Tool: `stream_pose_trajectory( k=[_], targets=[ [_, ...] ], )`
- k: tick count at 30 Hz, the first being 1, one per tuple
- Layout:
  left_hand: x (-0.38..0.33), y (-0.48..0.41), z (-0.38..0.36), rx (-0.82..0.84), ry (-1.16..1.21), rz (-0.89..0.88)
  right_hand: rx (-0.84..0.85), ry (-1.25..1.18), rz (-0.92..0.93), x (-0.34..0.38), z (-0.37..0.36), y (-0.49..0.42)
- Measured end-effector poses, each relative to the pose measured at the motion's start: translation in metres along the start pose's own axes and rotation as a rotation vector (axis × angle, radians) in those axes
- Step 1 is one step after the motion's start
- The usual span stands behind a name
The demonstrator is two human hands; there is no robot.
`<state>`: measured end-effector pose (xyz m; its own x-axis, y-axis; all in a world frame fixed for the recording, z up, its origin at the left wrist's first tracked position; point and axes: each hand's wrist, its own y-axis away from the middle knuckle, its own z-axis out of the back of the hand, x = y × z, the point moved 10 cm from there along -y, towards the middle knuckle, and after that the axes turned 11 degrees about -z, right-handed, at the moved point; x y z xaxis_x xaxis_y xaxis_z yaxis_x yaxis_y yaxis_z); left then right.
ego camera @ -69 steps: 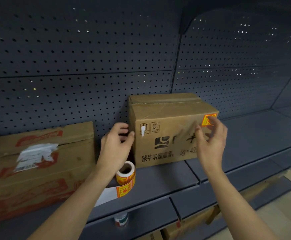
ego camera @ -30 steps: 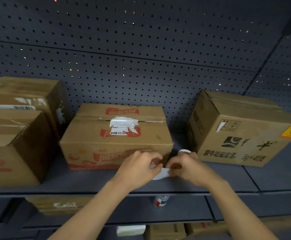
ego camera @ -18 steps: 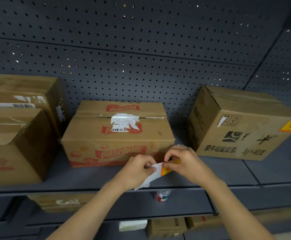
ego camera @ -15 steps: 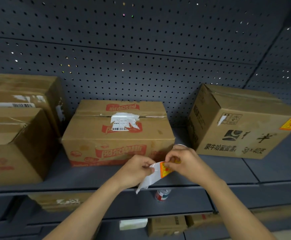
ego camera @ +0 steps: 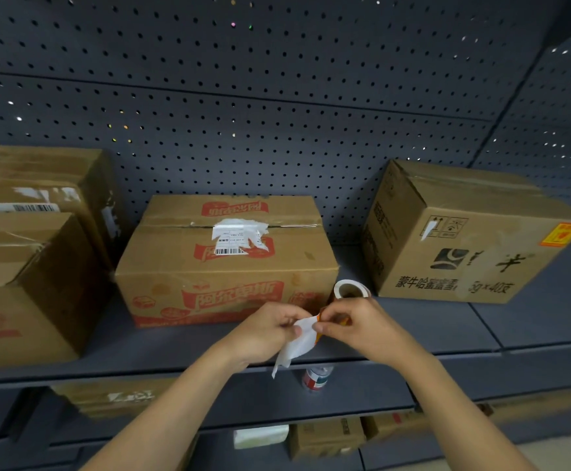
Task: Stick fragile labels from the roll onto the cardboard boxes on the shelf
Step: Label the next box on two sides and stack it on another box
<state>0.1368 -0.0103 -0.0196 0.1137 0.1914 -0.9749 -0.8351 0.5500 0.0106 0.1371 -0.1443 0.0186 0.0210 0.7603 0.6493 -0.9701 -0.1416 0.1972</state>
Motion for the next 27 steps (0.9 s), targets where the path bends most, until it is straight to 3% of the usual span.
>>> stream_pose_trajectory(
  k=[9, 19, 27],
  targets=[
    [-0.010, -0.003, -0.008, 0.008, -0.067, -0.037, 0.072, -0.015, -0.013, -0.005, -0.001, 0.008],
    [-0.011, -0.004, 0.014, -0.111, -0.329, 0.005, -0.132, -0.151, -0.122, -0.025, 0.036, 0.013],
    [-0.017, 0.000, 0.009, -0.028, -0.498, 0.045, -0.091, -0.185, -0.158, -0.031, 0.062, 0.024]
  ],
)
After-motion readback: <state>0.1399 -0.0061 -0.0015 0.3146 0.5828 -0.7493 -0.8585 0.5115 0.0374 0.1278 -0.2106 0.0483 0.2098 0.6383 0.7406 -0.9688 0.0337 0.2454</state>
